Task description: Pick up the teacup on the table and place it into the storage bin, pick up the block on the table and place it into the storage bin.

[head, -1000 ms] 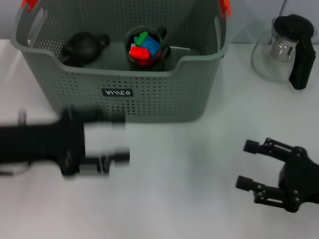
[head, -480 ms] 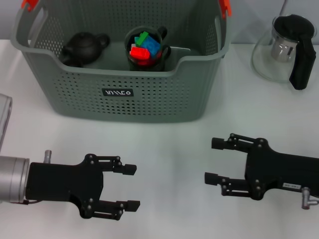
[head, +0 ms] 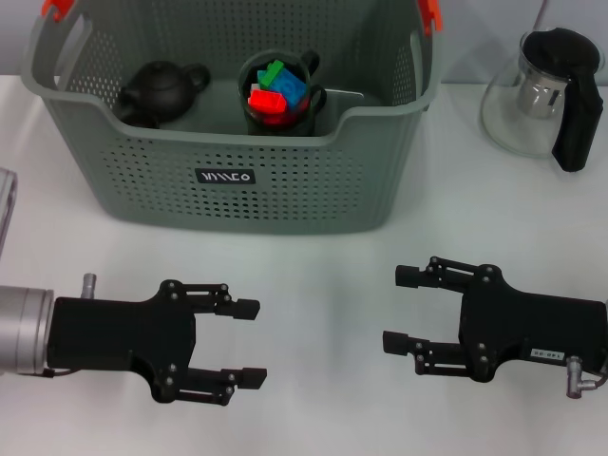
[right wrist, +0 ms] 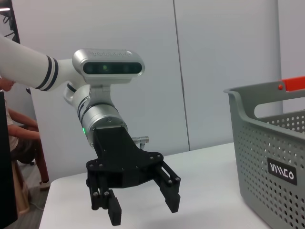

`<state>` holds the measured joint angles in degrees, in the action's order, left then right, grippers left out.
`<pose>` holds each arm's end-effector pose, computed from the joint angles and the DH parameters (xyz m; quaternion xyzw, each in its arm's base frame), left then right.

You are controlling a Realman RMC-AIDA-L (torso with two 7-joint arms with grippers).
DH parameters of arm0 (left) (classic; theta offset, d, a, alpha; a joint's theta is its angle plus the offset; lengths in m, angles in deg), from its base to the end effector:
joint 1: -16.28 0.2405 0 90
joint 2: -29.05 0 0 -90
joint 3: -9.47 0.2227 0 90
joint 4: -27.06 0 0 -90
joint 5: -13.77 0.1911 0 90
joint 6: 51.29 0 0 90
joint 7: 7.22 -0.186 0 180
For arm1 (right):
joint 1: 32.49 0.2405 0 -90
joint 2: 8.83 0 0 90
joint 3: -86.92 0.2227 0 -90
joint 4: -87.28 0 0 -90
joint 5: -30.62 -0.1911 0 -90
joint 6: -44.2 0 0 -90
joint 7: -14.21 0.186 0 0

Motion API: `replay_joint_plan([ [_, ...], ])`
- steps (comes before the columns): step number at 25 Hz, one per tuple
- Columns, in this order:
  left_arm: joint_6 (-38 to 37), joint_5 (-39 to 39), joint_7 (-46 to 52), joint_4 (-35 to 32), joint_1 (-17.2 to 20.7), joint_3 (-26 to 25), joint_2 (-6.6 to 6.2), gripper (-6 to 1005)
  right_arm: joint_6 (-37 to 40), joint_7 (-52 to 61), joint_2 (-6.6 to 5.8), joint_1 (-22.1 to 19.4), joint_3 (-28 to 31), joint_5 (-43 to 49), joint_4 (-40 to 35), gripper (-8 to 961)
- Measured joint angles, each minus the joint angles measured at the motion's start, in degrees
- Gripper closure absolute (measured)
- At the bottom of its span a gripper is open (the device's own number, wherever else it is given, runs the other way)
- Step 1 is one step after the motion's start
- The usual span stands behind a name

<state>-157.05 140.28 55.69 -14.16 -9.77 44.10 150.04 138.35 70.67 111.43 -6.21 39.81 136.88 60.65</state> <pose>-0.2188 0.2467 -0.0260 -0.9696 -0.0888 -0.2249 0.0376 0.2003 0.2612 -0.0567 -0.9435 0.1047 0.3029 0.0844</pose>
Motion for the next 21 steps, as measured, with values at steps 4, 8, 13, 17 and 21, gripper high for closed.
replay_joint_plan([
  [4,0.0,0.2,0.0,0.0,-0.3,0.0,-0.07,254,0.0,0.0,0.01,0.1,-0.4,0.0,0.0,128],
  [8,0.0,0.3,0.0,-0.1,-0.4,0.0,-0.02,254,0.0,0.0,0.04,0.2,-0.9,0.0,0.1,128],
  [13,0.2,0.4,0.0,-0.1,-0.7,0.1,0.1,254,0.0,0.0,0.06,0.1,-0.9,-0.1,0.1,127],
  [17,0.0,0.4,0.1,-0.1,-0.8,0.0,0.08,255,-0.1,0.0,0.06,0.1,-0.9,0.0,0.1,127],
  [21,0.0,0.4,0.1,-0.1,-0.8,0.0,0.05,255,-0.1,0.0,0.06,0.2,-0.9,0.0,0.1,127],
])
